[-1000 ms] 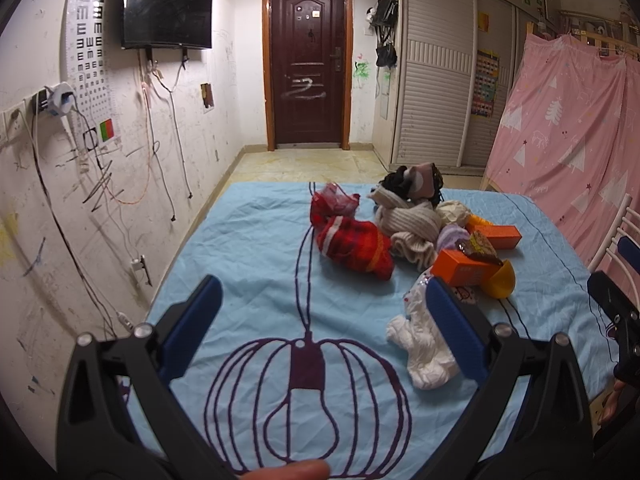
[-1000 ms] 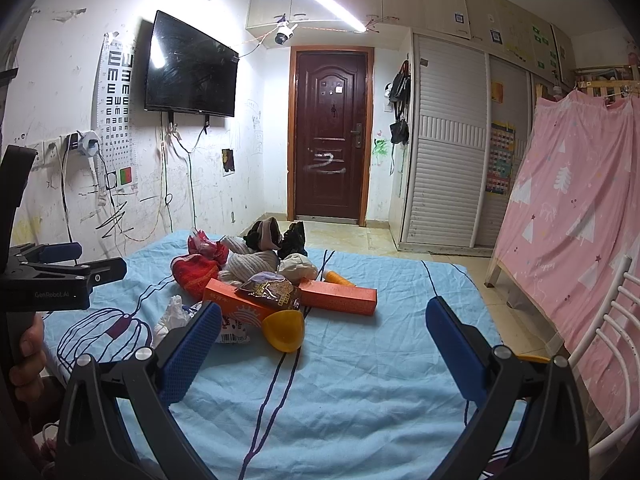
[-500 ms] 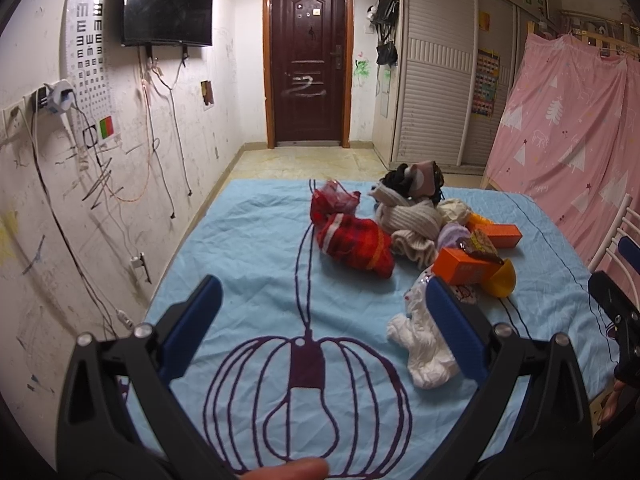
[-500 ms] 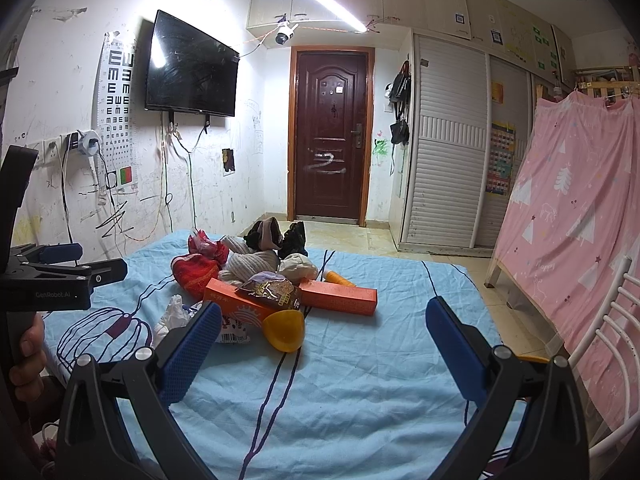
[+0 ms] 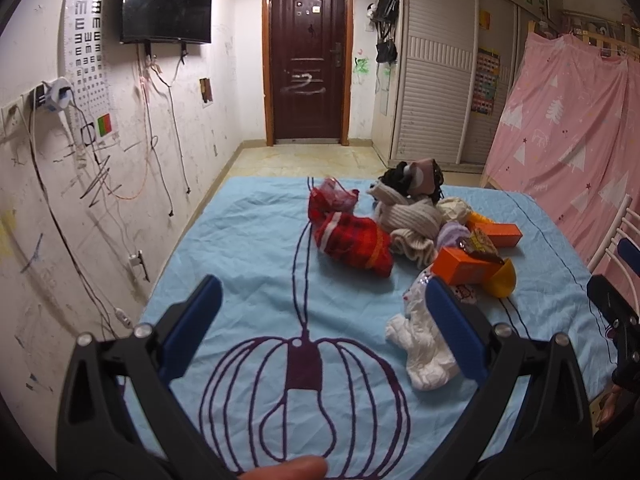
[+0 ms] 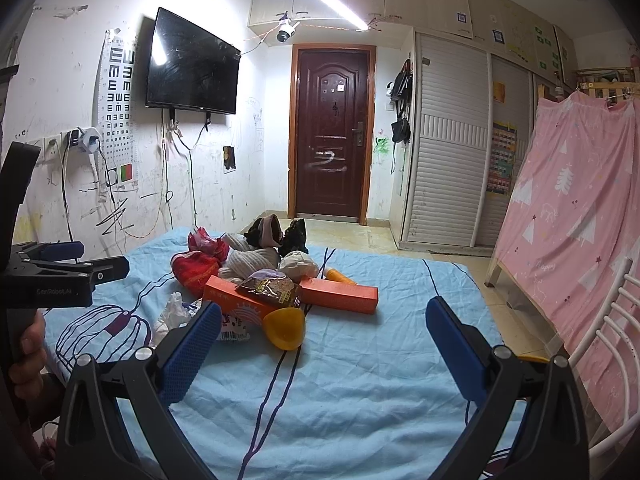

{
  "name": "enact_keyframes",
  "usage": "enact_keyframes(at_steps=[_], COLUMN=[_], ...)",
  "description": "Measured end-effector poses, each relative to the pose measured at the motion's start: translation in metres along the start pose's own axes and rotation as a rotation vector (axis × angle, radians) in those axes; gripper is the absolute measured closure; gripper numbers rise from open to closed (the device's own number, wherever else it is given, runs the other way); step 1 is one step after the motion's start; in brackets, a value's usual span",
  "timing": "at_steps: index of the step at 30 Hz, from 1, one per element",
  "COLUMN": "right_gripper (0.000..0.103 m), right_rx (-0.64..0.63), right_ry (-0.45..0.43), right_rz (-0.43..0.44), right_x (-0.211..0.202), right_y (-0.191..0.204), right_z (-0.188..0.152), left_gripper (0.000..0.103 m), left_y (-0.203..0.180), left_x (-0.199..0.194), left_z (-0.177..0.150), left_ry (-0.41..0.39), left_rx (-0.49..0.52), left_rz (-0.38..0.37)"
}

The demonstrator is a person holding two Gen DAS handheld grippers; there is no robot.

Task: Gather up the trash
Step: 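Grasp the red-striped sock with the left tool while the right tool grasps the yellow cup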

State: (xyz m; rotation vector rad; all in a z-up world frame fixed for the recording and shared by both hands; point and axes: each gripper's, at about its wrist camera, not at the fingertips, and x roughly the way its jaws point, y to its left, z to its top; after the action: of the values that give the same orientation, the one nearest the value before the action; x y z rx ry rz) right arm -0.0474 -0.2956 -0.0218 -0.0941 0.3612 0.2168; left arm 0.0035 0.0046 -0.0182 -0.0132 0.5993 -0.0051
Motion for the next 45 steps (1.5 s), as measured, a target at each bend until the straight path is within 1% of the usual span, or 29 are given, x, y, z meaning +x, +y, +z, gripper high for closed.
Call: enact_keyframes(at_steps=[4,7,11,15,17,20,23,27,32,34,36,37,39,42,45], right_gripper=[0.008,0.008,0.008,0.008,0.008,0.008,0.008,0.008,0.008,0.015,0.040,0.043,0.045,0.045,0.045], right_rx=[-0.003,-0.004,0.030,0.079,0.107,0.127,0.111,0.058,0.006,-0.011,-0.019,-0.028,-0.050,-0.074,-0.095], right_ry=[0.016,0.028,0.077,0.134,0.157,0.188,0.242,0.304,0.385,0.421,0.459,0.476,0.499,0.528,0.547], right_rz=[0.022,0.049,0.125,0.190,0.221,0.270,0.318,0.368,0.394,0.406,0.423,0.427,0.425,0.436,0.436], right_x=[0.006,0.009,0.021,0.039,0.048,0.058,0.070,0.085,0.105,0.113,0.121,0.124,0.130,0.137,0.143], right_y=[-0.004,-0.010,-0.022,-0.035,-0.040,-0.041,-0.035,-0.023,-0.015,-0.013,-0.011,-0.010,-0.009,-0.005,-0.001], right_z=[0.002,0.008,0.019,0.028,0.031,0.031,0.027,0.025,0.020,0.017,0.014,0.013,0.011,0.009,0.007], left_gripper=[0.006,0.006,0.006,0.006,0.006,0.006,0.006,0.006,0.006,0.006,0.008,0.009,0.018,0.024,0.026], left_y=[-0.002,-0.002,0.003,0.012,0.014,0.014,0.011,0.007,0.004,0.001,-0.001,-0.001,-0.002,-0.002,0.000], left_x=[0.006,0.011,0.020,0.036,0.042,0.052,0.064,0.079,0.100,0.108,0.115,0.118,0.126,0.138,0.148], left_z=[0.002,0.014,0.032,0.053,0.062,0.072,0.080,0.088,0.093,0.093,0.093,0.093,0.091,0.086,0.081], left_ry=[0.023,0.056,0.114,0.190,0.207,0.215,0.243,0.264,0.321,0.336,0.356,0.365,0.393,0.435,0.473], left_rx=[0.005,0.002,-0.005,-0.029,-0.041,-0.041,-0.037,-0.026,-0.043,-0.050,-0.056,-0.057,-0.058,-0.065,-0.079], left_rz=[-0.003,-0.034,-0.064,-0.097,-0.107,-0.090,-0.094,-0.070,-0.093,-0.086,-0.087,-0.087,-0.080,-0.078,-0.083])
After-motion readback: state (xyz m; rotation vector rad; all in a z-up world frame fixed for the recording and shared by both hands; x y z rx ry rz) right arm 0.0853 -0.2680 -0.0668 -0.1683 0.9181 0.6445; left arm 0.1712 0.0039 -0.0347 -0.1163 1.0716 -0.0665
